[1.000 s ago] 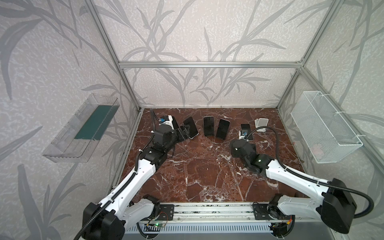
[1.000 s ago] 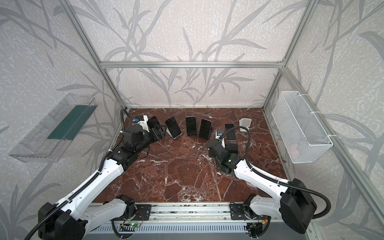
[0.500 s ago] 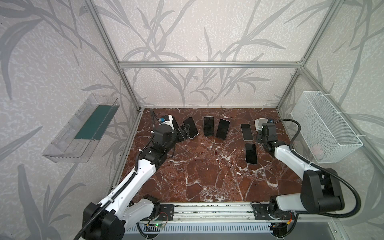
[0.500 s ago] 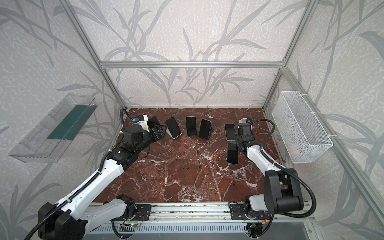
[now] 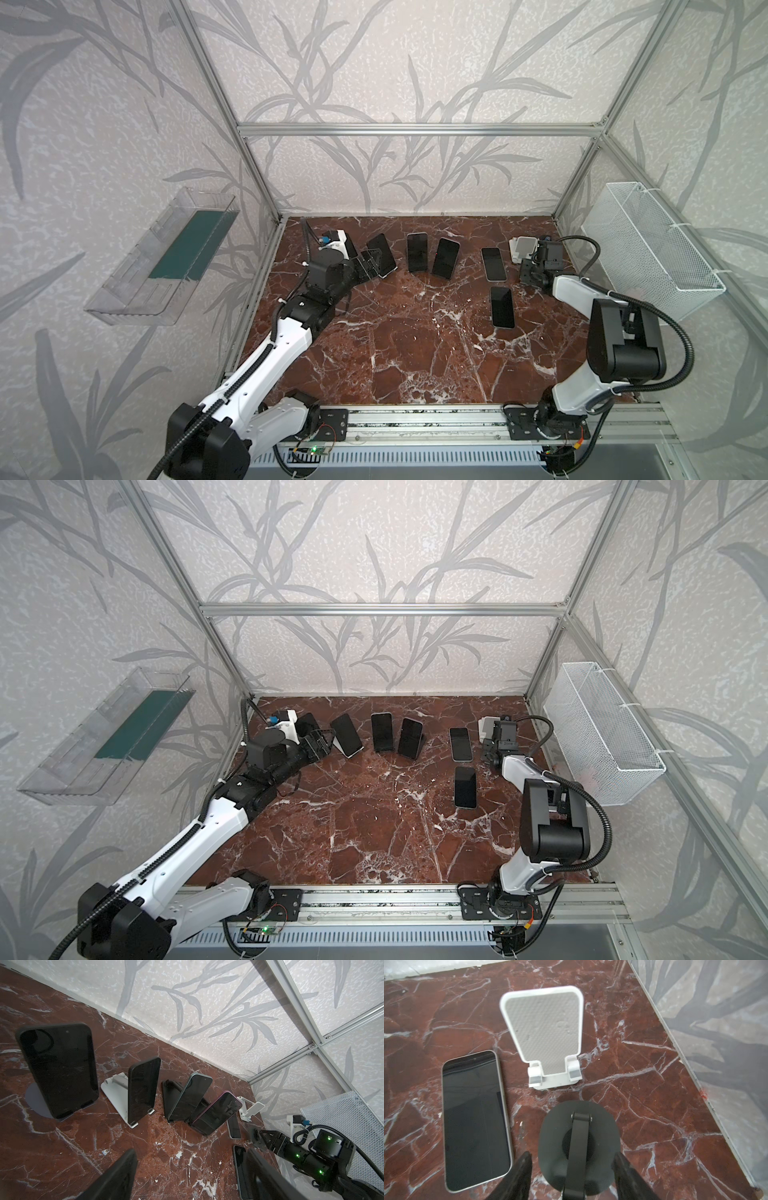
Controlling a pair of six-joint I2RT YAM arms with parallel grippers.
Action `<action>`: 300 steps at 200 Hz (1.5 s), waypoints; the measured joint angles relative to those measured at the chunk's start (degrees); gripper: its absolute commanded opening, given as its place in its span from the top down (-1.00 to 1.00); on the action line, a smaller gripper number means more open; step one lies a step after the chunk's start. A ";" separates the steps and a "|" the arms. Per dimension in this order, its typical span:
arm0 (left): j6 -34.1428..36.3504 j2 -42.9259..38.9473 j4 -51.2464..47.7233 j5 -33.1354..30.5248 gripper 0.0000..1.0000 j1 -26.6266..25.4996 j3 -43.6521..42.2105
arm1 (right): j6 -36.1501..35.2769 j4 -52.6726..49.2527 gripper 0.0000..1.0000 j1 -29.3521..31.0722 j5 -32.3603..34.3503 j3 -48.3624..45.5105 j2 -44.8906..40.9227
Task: Remove the phone from the phone stand
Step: 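Lower the black round stand beside the white stand and open the right gripper, then move the right gripper over to the phone with the purple edge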
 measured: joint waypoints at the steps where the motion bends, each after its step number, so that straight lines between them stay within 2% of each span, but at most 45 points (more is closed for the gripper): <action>1: 0.02 0.00 0.02 -0.02 -0.66 0.02 0.00 | 0.02 -0.15 0.01 -0.15 -0.26 0.28 0.31; 37: 0.42 -0.02 0.11 -0.55 -0.66 0.39 -0.42 | 1.79 -4.68 -0.07 -3.21 -5.05 7.04 5.81; 79: 0.37 0.72 0.24 -0.50 -0.66 0.74 -0.42 | 5.51 -5.88 -0.10 -5.97 -8.79 6.93 6.45; 95: 0.37 0.74 0.24 -0.50 -0.65 0.79 -0.42 | 6.25 -6.54 -0.34 -6.34 -9.35 6.93 6.91; 134: 0.37 0.72 0.24 -0.50 -0.65 0.79 -0.42 | 8.00 -8.52 -0.72 -6.23 -9.33 6.93 7.04; 160: 0.35 0.66 0.24 -0.42 -0.65 0.79 -0.42 | 9.29 -10.32 -0.85 -6.03 -8.46 6.10 4.22; 180: 0.35 0.33 0.20 -0.22 -0.65 0.79 -0.42 | 10.88 -11.98 -0.89 -4.44 -6.60 3.87 -2.80; 221: 0.33 -1.20 0.09 -0.28 -0.67 0.79 -0.42 | 12.63 -14.91 -0.91 3.10 -2.36 1.75 -20.22; 247: -0.28 -1.31 0.00 -0.31 -0.67 0.79 -0.44 | 14.16 -17.11 -0.90 10.75 2.25 1.20 -28.00; 273: -1.38 -0.92 0.02 -0.04 -0.66 0.79 -0.44 | 17.29 -18.16 -0.96 21.55 8.44 1.03 -30.45; 300: -1.64 -0.24 -0.37 0.92 -0.66 0.79 -0.44 | 21.00 -18.91 -0.98 32.17 15.65 2.84 -25.83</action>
